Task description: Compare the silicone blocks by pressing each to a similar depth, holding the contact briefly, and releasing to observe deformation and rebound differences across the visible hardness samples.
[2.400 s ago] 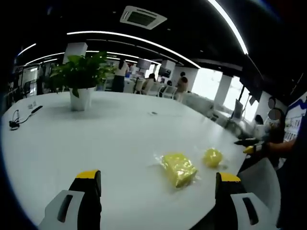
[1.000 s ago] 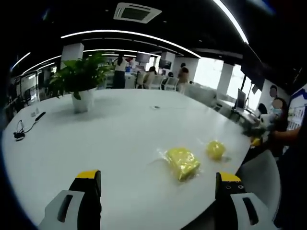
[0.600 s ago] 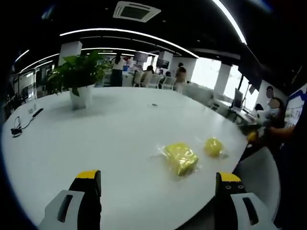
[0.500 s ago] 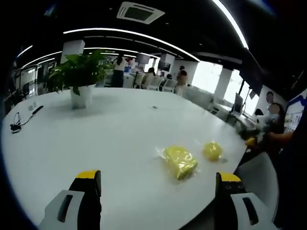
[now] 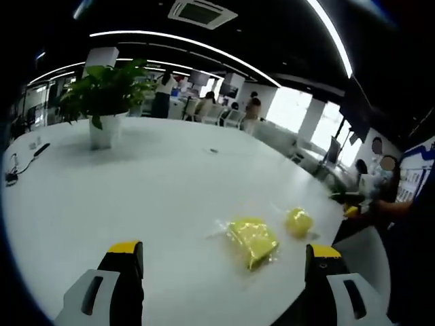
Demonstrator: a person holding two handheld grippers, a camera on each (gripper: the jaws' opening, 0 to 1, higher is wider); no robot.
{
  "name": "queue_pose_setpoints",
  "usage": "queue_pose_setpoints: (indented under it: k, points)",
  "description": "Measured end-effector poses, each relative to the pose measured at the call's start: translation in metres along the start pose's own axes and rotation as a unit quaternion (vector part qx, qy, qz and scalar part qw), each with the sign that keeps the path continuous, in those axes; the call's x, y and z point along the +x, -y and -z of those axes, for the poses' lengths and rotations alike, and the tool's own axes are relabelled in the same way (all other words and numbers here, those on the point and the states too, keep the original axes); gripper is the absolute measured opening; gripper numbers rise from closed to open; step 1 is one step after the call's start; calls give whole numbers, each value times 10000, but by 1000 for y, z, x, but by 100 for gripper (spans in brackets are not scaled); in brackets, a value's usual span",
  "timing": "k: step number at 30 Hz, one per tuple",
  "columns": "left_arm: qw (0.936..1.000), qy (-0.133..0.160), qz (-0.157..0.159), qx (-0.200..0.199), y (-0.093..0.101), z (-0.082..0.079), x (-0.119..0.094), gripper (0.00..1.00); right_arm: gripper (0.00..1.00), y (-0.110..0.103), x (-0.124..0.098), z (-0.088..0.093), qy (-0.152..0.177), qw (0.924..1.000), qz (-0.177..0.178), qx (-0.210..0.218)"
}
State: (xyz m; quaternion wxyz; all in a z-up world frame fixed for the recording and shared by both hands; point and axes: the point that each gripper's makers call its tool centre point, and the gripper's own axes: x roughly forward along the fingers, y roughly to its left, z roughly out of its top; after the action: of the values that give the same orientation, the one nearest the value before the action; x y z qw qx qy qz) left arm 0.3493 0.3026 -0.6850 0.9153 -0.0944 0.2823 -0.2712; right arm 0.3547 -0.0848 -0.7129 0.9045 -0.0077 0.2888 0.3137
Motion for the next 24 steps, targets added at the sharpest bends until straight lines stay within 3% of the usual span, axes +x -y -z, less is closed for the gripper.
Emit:
queue_pose_setpoints:
  k: [4, 6, 13, 15, 17, 19, 24]
  points:
    - [9998, -84, -183, 93, -7, 3, 11, 100, 97, 3, 3, 0, 3, 10000, 37, 61]
    - [9995, -176, -236, -85, -11, 6, 15, 100, 97, 4, 4, -2, 15, 10000, 54, 74]
    - [9994, -113, -72, -330, -9, -1, 29, 100, 97, 6, 8, -4, 19, 10000, 49, 54]
    - [9983, -249, -35, -534, -9, 4, 35, 100, 97, 6, 8, -4, 24, 10000, 47, 77]
    - [9974, -347, -241, -586, -19, 10, 40, 100, 97, 5, 8, -4, 45, 9999, 35, 91]
    - [9950, -378, -170, -911, -17, 13, 45, 100, 97, 4, 9, -5, 67, 9999, 27, 94]
    - [9948, -459, -146, -892, -19, 18, 60, 98, 97, 0, 9, -4, 87, 9999, 29, 102]
